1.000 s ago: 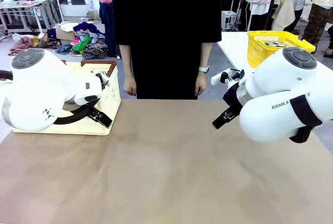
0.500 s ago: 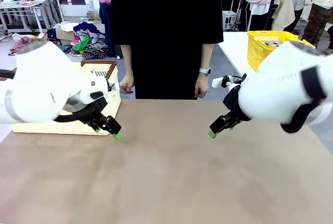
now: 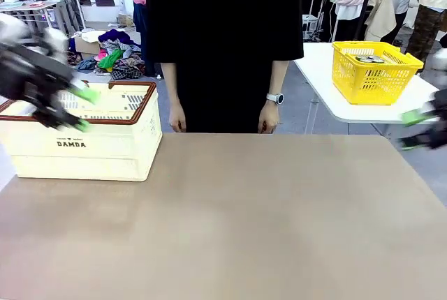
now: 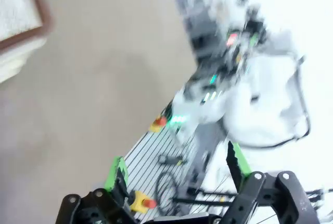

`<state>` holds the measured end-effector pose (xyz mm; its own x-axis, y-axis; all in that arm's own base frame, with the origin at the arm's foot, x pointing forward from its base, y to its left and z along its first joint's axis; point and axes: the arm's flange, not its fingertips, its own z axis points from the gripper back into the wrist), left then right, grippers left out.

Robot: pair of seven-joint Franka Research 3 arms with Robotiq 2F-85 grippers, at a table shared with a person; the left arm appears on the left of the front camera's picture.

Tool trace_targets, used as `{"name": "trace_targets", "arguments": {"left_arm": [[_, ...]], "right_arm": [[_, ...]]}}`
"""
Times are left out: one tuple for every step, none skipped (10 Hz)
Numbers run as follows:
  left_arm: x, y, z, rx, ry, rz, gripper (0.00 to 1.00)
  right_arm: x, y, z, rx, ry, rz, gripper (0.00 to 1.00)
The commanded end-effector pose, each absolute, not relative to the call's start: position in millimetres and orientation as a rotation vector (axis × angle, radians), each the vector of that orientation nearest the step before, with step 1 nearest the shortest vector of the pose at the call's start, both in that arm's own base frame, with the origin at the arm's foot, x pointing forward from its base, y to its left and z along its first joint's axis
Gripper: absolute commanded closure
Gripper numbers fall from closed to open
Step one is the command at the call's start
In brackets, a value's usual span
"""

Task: Place the drinks into the Shopping basket.
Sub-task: Pick up one drink and place it into the Shopping basket.

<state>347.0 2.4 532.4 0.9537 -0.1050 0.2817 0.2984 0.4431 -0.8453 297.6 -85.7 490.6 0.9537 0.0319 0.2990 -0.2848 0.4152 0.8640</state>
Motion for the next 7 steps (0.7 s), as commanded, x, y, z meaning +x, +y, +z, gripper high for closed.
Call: {"name": "trace_targets", "arguments": {"left_arm": [[341.9,108.1,517.6,-1.265,-0.484,0.177,0.00],[321.2,163.3,500.9,-1.353,-0.598,0.327,0.00],[308.2,194.5,479.8,-1.395,-0.657,0.463,0.00],[298.7,210.4,462.1,-1.439,-0.670,0.525,0.00],[291.6,219.5,451.4,-1.478,-0.716,0.575,0.00],[292.4,212.7,453.3,-1.309,-0.796,0.574,0.00],[273.3,247.0,456.1,-1.396,-0.595,0.555,0.00]], "right_arm": [[277.7,-180.9,466.3,1.325,-0.467,-0.198,0.00],[255.8,-225.3,449.8,1.357,-0.530,-0.341,0.00],[243.6,-250.3,436.2,1.377,-0.571,-0.429,0.00],[239.1,-264.1,425.0,1.393,-0.598,-0.482,0.00],[242.6,-269.0,416.1,1.396,-0.594,-0.509,0.00],[253.6,-260.1,411.3,1.307,-0.621,-0.558,0.00],[214.9,-284.2,414.8,1.372,-0.548,-0.538,0.00]]}}
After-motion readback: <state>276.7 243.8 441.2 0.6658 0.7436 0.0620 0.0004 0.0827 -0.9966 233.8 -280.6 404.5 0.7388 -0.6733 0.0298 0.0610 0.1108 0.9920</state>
